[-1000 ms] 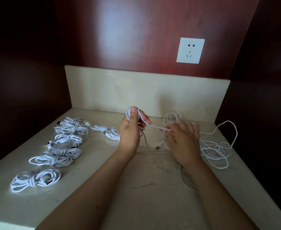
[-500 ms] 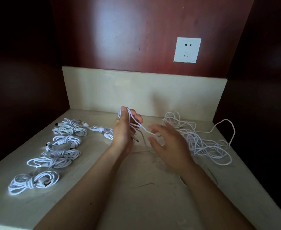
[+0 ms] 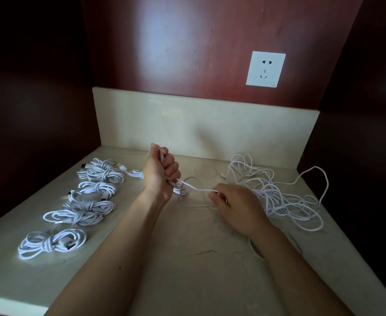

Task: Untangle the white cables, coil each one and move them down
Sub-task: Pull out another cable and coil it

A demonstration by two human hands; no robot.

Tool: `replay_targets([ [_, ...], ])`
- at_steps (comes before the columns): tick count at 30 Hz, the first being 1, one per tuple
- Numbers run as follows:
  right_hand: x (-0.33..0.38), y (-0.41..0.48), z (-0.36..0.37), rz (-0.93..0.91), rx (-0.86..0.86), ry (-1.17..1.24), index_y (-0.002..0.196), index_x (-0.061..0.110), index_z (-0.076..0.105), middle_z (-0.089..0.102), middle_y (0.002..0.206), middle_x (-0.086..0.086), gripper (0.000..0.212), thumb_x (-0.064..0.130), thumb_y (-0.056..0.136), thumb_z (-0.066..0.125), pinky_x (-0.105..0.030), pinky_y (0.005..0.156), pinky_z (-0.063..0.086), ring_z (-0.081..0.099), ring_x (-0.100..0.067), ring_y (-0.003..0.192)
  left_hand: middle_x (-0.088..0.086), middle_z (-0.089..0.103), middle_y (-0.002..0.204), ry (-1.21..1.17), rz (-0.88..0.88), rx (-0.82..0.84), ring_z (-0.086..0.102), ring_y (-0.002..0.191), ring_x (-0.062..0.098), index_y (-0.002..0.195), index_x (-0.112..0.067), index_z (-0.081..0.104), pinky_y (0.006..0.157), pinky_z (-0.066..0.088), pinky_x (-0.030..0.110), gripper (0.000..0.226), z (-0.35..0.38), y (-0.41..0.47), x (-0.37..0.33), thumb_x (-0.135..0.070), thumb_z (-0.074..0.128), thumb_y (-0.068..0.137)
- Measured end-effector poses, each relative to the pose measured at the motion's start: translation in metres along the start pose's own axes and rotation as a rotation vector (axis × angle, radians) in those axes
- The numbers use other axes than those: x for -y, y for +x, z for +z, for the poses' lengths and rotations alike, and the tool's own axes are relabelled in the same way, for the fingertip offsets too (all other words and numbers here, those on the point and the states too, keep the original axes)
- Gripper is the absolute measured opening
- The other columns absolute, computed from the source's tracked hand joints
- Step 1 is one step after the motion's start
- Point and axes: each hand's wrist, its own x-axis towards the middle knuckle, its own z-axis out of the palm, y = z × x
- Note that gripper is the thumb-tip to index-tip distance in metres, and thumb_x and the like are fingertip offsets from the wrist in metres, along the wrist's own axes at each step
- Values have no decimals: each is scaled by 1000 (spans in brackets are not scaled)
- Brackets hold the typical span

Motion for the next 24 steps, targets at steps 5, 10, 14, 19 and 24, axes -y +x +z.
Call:
replay_targets([
  [5, 3, -1, -7, -92, -136, 129, 87, 21, 61, 52, 72, 9, 35, 45, 97, 38, -35, 64, 42, 49, -13, 68, -5, 30, 53, 455, 105, -120, 23, 35, 6, 68, -20, 34, 36, 16, 14, 34, -1, 0, 7, -21, 44, 101],
  [10, 12, -3, -11, -144, -248, 195, 93, 22, 66, 53, 75, 16, 24, 36, 99, 47, -24, 60, 38, 47, -2, 65, -1, 40, 46, 1037, 131, 16, 38, 44, 16, 60, -12, 50, 44, 30, 22, 36, -1, -4, 25, -8, 52, 96],
  [14, 12, -5, -12, -125, -397, 187, 88, 30, 69, 61, 68, 9, 17, 41, 94, 57, -29, 56, 46, 53, -6, 59, -11, 48, 40, 1293, 3, 259, 42, 42, 7, 60, -13, 55, 42, 33, 18, 39, 5, -18, 28, -24, 52, 97],
  [19, 9, -5, -13, -6, -446, 153, 73, 28, 62, 46, 55, 8, 30, 54, 87, 58, -31, 51, 43, 45, -8, 52, -1, 59, 60, 1130, -286, 401, 48, 47, 10, 73, -17, 55, 43, 34, 20, 58, 9, -24, 33, -60, 27, 99],
  [24, 3, -1, -9, 58, -346, 156, 85, 28, 67, 63, 74, 8, 30, 51, 90, 49, -37, 63, 49, 58, -12, 71, -1, 51, 54, 1024, -445, 535, 42, 42, 10, 75, -18, 51, 40, 30, 19, 70, 9, -24, 33, -75, 14, 91],
])
